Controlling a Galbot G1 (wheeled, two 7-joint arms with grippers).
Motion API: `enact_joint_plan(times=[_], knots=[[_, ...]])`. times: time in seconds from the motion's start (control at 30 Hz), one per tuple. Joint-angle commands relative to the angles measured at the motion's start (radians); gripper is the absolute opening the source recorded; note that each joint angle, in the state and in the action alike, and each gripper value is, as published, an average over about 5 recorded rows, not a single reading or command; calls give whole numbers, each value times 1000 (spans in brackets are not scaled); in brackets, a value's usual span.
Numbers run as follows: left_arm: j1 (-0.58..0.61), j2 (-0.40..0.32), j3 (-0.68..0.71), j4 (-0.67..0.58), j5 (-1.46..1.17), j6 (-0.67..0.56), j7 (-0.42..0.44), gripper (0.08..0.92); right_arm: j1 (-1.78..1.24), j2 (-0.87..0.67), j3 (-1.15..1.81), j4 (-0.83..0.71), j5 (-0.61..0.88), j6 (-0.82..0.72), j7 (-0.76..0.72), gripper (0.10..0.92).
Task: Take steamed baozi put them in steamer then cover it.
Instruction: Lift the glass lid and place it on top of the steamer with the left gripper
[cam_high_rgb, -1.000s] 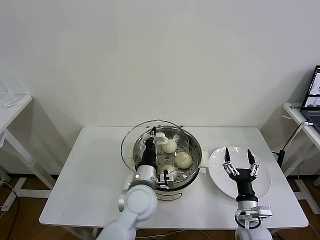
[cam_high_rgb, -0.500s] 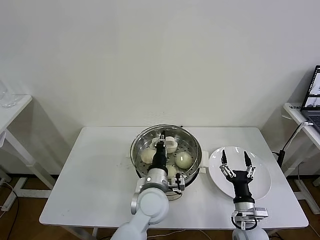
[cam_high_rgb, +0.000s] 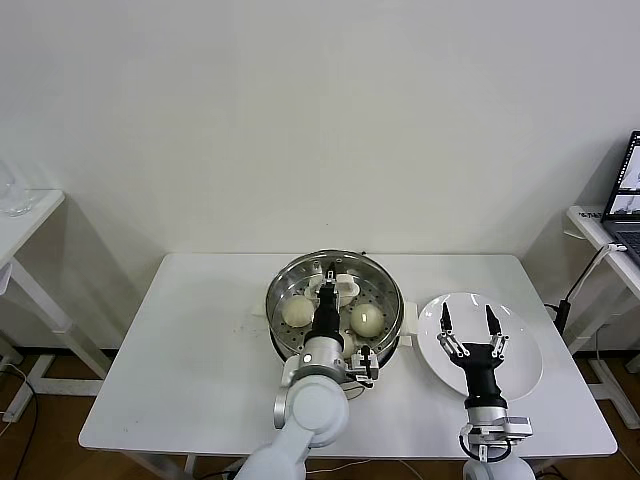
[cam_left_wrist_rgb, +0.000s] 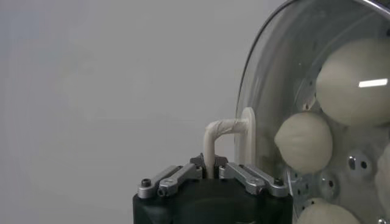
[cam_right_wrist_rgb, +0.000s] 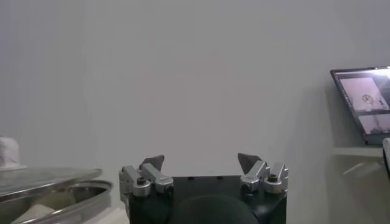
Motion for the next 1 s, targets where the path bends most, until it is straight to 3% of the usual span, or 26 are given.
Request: enact_joint_plan(times=[0.03,1.0], knots=[[-2,-20,-1,19,27,-7,-7,192,0,1,-1,-11,-8,6,-1,823],[41,-47,-24,50,91,-57,-31,192,-5,-2,-6,-7,-18,11,-6,823]])
